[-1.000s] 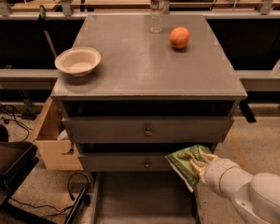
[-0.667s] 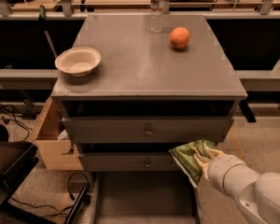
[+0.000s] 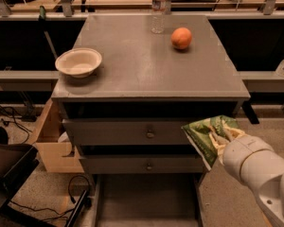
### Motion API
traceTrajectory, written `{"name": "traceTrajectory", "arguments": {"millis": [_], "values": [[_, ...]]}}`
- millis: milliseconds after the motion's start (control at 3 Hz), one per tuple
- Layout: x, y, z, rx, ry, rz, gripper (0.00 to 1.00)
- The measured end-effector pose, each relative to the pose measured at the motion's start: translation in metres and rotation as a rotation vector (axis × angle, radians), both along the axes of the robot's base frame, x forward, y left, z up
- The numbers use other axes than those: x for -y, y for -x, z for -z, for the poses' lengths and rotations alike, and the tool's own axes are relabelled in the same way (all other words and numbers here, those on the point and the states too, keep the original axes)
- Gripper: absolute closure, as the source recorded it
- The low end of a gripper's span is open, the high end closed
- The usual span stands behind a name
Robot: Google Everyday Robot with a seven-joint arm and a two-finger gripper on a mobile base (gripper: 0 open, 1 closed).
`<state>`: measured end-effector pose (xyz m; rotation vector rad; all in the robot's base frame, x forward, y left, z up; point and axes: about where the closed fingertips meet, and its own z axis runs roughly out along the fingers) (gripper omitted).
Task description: Pick green jalapeno chip bag from bottom drawer and place on counter
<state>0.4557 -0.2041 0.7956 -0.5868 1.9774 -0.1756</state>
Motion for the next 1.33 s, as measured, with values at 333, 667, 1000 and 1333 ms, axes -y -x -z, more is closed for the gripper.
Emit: {"name": "traceTrajectory", "arguments": {"millis": [333,667,1000,1333], "values": [[0.003,-0.009,-0.060,0.088,0.043,0.027,1.00],[0.001,-0.027,-0.101,0.157,0.058,0.025,1.00],[-0.004,-0.058,-0.130,0.211,0.040,-0.004,1.00],[-0.014,-0.094,-0.146,0.240,0.009,-0.048,1.00]]}}
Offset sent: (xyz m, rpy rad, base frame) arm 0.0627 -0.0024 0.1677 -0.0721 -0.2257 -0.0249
